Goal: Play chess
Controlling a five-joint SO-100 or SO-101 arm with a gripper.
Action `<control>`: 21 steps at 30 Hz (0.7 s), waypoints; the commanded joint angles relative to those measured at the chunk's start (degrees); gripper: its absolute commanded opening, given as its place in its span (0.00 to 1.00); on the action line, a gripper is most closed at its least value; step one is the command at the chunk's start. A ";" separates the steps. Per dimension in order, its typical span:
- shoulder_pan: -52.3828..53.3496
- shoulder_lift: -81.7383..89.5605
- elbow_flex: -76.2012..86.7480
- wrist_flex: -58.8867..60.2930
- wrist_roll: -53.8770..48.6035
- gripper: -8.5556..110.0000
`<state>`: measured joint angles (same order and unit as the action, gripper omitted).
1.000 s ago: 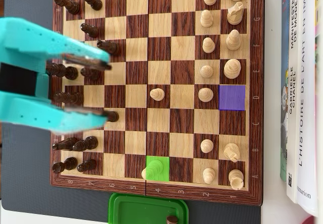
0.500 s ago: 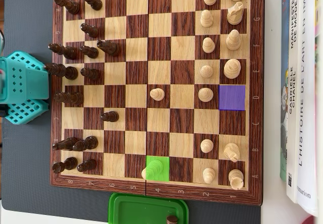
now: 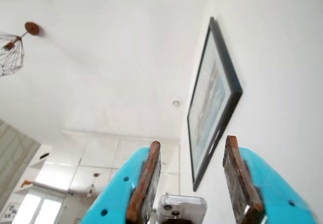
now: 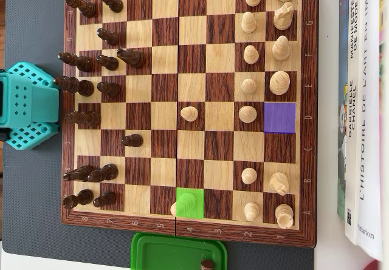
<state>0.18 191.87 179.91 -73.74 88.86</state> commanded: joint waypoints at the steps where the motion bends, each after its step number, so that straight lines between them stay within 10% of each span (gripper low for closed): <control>1: 0.35 0.00 1.14 -6.77 -0.09 0.23; 21: 0.35 0.00 1.14 -29.36 -0.18 0.23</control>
<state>0.35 192.30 179.91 -102.83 88.86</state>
